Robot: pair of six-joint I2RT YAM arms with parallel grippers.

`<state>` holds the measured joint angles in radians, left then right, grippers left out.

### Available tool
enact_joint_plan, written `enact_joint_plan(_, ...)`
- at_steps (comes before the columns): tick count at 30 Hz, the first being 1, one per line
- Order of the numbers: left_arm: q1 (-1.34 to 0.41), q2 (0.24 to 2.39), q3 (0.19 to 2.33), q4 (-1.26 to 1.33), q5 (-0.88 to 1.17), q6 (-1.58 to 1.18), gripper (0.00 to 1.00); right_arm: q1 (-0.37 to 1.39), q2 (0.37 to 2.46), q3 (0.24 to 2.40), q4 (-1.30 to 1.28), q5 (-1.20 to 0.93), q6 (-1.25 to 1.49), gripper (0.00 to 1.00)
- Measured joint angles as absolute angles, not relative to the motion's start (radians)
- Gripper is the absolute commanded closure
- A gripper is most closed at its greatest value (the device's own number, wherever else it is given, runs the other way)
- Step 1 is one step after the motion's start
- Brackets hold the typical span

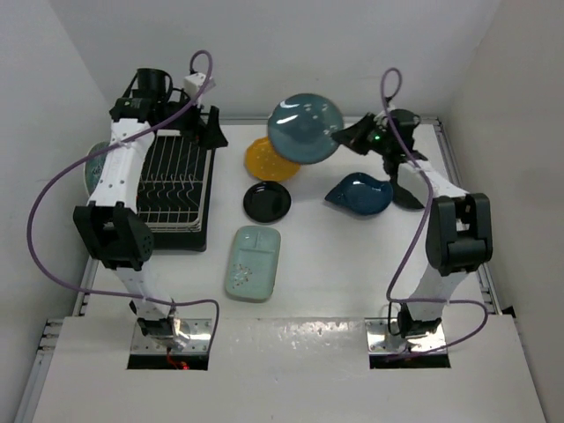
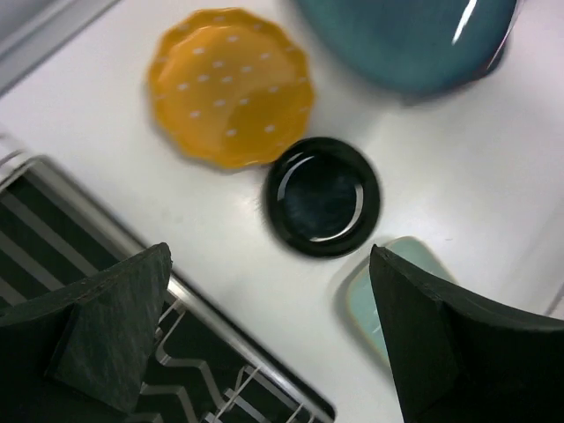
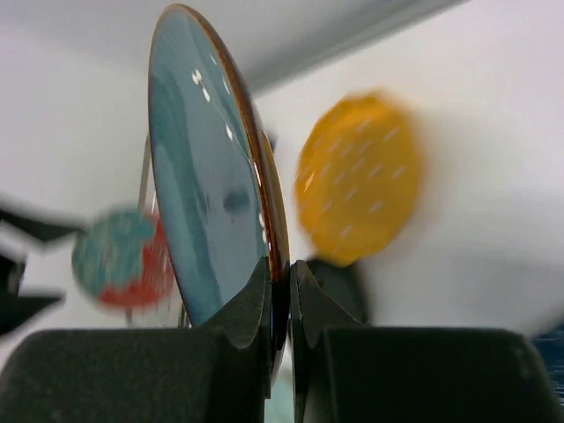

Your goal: Load the plates into the dish rack

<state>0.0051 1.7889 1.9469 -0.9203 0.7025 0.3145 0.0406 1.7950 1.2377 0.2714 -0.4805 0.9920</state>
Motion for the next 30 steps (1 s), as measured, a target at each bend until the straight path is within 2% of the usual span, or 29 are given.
enact_joint_plan(8,-0.060,1.881,1.958,-0.926,0.847,0.278,0.02,0.310,1.849,1.127,0.425,-0.752,1.004,1.00)
enact_joint_plan(13,-0.049,1.885,1.896,-0.932,0.899,0.276,0.13,0.334,1.941,1.158,0.637,-0.860,1.138,1.00)
enact_joint_plan(14,-0.047,1.885,1.884,-0.940,0.899,0.282,0.24,0.334,1.946,1.165,0.663,-0.863,1.153,1.00)
enact_joint_plan(17,-0.043,1.892,1.871,-0.981,0.911,0.306,0.43,0.331,1.947,1.189,0.701,-0.876,1.163,1.00)
enact_joint_plan(18,-0.040,1.895,1.870,-0.992,0.928,0.312,0.57,0.330,1.947,1.199,0.702,-0.880,1.155,1.00)
enact_joint_plan(20,-0.036,1.897,1.869,-1.009,0.956,0.327,0.76,0.334,1.947,1.206,0.696,-0.877,1.140,1.00)
enact_joint_plan(21,-0.035,1.897,1.869,-1.018,0.971,0.316,0.92,0.336,1.947,1.207,0.691,-0.876,1.121,1.00)
enact_joint_plan(22,-0.028,1.896,1.870,-1.039,0.981,0.283,0.98,0.334,1.948,1.207,0.690,-0.884,1.103,1.00)
enact_joint_plan(24,-0.016,1.899,1.870,-1.058,0.995,0.268,1.00,0.339,1.948,1.214,0.696,-0.882,1.050,1.00)
enact_joint_plan(25,-0.008,1.899,1.870,-1.068,0.999,0.265,1.00,0.344,1.948,1.222,0.684,-0.880,1.038,0.95)
enact_joint_plan(26,-0.002,1.899,1.874,-1.077,1.002,0.265,1.00,0.351,1.948,1.231,0.668,-0.873,1.028,0.84)
enact_joint_plan(27,0.006,1.899,1.882,-1.089,1.005,0.265,1.00,0.355,1.948,1.238,0.656,-0.868,1.021,0.61)
enact_joint_plan(28,0.014,1.899,1.892,-1.093,1.003,0.270,1.00,0.357,1.948,1.246,0.635,-0.862,1.028,0.46)
enact_joint_plan(30,0.017,1.899,1.919,-1.095,0.938,0.292,1.00,0.356,1.945,1.268,0.611,-0.858,1.025,0.25)
